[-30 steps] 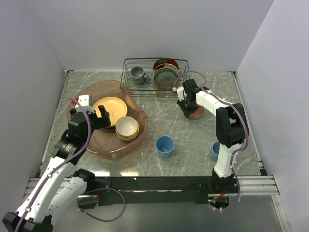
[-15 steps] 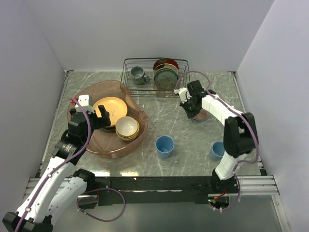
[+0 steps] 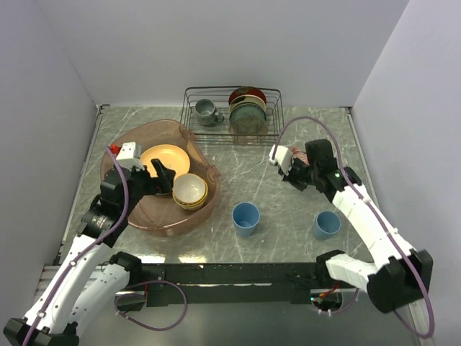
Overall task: Place the mixed dishes into the plastic bin
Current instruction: Pick up the bowl from the center of the board.
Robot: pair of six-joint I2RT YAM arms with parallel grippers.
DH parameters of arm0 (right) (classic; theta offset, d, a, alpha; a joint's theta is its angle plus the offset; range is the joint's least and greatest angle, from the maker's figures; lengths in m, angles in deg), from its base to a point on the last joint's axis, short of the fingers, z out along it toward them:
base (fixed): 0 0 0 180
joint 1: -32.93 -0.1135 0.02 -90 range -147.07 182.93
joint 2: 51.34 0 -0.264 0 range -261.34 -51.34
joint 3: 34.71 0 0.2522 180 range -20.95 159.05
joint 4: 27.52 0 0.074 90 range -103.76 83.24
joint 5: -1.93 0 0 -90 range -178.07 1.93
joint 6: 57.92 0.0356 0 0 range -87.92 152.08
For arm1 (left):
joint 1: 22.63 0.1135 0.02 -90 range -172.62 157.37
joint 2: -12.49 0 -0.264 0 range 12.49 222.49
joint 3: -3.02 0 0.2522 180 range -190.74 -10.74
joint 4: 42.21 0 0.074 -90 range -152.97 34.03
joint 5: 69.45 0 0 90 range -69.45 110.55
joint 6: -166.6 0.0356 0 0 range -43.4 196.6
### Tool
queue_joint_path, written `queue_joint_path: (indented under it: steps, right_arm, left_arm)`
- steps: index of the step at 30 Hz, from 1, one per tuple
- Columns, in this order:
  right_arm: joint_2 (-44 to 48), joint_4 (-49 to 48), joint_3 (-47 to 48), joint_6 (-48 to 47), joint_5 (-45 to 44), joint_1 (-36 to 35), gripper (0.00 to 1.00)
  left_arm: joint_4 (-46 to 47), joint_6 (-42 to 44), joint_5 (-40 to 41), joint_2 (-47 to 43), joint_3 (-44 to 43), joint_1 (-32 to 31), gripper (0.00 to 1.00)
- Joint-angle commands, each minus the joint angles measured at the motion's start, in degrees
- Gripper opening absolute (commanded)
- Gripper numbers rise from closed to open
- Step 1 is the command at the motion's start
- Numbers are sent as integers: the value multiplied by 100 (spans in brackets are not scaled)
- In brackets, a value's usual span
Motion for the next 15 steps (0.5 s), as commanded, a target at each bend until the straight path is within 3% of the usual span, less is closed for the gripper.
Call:
queue_joint_path:
  steps: [1,8,11,12,15]
  right_arm:
    - [720,11,-348,-1584,661,-65,0]
    - [1566,494,-780,-3185,1566,-56,0]
    - [1619,907,-788,-3720,1777,-65,0]
    - [1671,1213,-841,-4340,1812,-48,0]
    - [1742,1601,-911,-5065,1918,-56,0]
  left_arm:
    - [304,-1033,-1211,-23,-275,21,99]
    - [1209,-2729,-3020,600,-196,-5,99]
    - [1289,-3029,-3059,864,-257,-232,99]
    - [1263,-3065,-2797,917,-301,-347,99]
    - [1105,-3118,-2183,1102,-495,-909,99]
